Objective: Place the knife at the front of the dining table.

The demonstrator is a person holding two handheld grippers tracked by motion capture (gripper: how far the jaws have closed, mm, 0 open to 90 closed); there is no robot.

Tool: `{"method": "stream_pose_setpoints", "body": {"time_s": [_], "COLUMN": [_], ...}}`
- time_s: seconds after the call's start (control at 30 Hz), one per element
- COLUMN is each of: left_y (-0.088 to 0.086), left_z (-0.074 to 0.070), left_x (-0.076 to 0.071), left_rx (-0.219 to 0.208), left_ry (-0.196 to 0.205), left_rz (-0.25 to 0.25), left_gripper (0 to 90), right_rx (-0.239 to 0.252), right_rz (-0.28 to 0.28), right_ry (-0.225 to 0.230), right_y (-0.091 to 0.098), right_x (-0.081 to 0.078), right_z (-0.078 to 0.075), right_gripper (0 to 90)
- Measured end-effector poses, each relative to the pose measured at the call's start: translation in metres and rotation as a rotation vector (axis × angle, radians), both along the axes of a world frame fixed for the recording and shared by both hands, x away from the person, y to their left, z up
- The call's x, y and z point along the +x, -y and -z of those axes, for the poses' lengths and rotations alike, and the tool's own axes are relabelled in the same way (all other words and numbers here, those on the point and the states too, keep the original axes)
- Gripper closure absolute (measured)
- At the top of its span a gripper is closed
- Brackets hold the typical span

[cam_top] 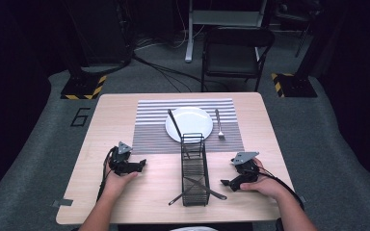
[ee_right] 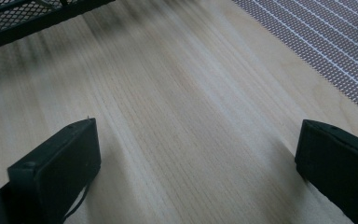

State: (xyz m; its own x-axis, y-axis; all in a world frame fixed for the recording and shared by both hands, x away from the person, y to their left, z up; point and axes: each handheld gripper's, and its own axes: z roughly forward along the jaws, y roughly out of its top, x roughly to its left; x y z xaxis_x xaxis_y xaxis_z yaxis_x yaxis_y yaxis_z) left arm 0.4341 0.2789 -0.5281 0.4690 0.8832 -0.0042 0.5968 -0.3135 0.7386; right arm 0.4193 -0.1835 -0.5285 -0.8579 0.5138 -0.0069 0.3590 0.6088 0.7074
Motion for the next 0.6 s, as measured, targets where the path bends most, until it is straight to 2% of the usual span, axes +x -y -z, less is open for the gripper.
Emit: {"method": "stream_pose_setpoints", "body": {"time_s": [0.6], "left_y": [0.0005], "left_z": [0.0001], "left_x": [0.0013], "left_rx": [-0.007], "left_ry": [0.007], "left_rz": [-0.026], "left_gripper": [16.7], "right_rx": [0.0], "right_rz": [-0.004], "right_ry": [0.004], "right_y": [0.0001], "right_x": [0.0003], "right_z": [0.0002], "right_gripper": [0.0]}}
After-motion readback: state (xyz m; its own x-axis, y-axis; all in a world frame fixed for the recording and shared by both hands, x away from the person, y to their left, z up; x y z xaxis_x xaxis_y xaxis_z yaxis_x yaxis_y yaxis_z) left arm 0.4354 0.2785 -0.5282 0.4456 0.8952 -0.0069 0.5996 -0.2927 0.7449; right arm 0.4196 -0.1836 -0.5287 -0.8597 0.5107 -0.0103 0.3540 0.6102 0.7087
